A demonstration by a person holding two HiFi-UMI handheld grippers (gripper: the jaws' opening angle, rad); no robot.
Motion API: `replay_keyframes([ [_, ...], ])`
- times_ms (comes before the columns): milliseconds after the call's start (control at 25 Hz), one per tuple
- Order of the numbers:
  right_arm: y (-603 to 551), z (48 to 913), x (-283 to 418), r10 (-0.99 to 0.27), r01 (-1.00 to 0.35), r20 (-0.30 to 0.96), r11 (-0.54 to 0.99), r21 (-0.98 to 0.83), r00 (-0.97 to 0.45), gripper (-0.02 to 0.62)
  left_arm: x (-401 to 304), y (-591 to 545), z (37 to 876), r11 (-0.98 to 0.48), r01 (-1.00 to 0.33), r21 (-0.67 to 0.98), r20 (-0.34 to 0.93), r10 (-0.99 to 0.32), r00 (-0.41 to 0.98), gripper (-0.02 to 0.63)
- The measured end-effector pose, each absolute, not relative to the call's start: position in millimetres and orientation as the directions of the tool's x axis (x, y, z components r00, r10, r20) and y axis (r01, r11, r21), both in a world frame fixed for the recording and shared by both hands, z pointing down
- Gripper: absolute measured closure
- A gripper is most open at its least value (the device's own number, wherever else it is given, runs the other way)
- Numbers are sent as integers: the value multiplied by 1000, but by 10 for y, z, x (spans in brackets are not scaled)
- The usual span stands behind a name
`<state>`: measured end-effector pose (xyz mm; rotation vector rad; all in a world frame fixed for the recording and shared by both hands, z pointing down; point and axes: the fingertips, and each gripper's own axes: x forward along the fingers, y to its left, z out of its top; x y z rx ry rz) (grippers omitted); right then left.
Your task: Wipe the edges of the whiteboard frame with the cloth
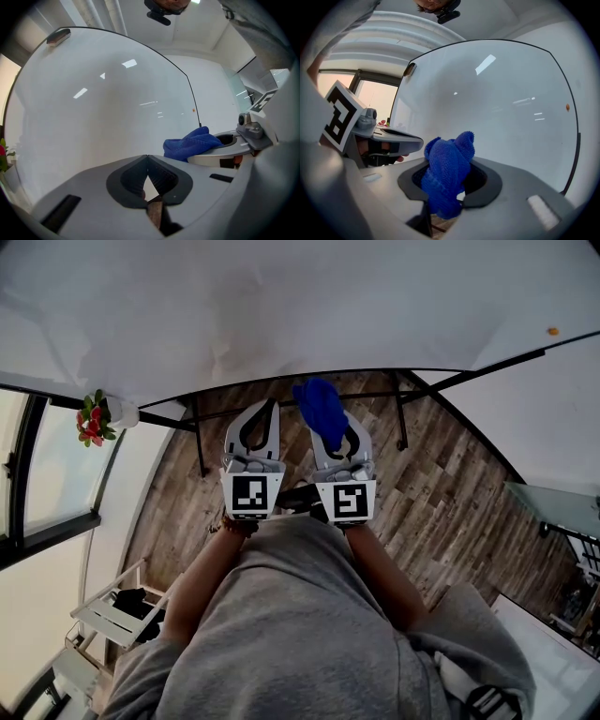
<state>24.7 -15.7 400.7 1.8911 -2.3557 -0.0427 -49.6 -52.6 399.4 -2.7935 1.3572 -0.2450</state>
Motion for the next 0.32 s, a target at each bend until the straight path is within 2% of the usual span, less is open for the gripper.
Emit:
replay_keyframes([
  [320, 104, 4181, 459, -969, -971, 100, 231, 68, -224, 454, -147, -330, 3966, -658, -745, -108, 128, -753, 646, 597],
])
